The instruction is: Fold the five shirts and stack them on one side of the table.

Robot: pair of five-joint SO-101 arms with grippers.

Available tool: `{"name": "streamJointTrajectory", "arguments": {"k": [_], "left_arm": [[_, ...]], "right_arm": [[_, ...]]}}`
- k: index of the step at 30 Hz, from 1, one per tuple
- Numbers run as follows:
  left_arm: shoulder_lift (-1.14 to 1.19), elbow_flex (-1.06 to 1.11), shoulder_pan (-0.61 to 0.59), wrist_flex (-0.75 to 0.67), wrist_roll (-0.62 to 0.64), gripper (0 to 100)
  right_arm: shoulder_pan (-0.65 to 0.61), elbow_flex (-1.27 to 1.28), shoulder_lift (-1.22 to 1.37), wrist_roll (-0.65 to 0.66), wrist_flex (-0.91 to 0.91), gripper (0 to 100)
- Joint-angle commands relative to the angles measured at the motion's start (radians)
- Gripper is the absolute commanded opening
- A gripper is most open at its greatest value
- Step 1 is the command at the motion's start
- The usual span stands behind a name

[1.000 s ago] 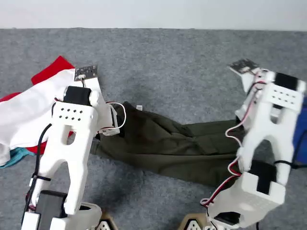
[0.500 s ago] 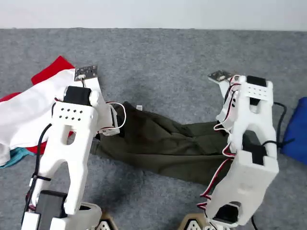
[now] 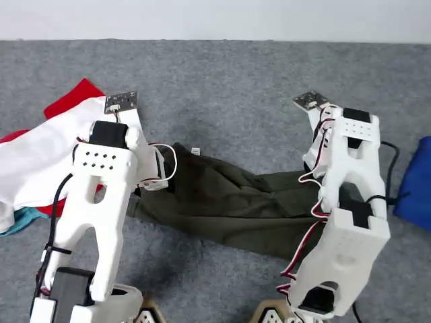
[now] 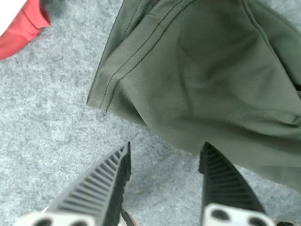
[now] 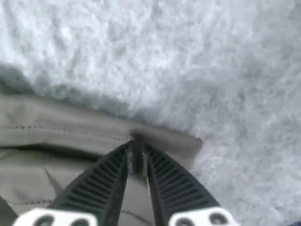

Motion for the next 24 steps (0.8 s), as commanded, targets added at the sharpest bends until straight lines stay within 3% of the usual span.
{"name": "streamJointTrajectory", "arguments": {"k": [1,6,14,24], "left_arm": [[-0.032,-0.002,0.002,0.009,0.012,23],[-0.032,-0.002,0.0,0.009,0.012,23],[-0.032,-0.002,0.003,0.009,0.012,23],[-0.032,-0.002,0.005,0.009,0.012,23]], "right_arm": [[-0.015,-0.02,-0.008,-0.009,0.005,1.3],[-0.025,-0.017,-0.007,-0.009,0.119,2.9],[0.002,-0.015,-0.004,0.034,0.094,27.3],[0.036,-0.021,0.093,0.041,0.044,16.2]]}}
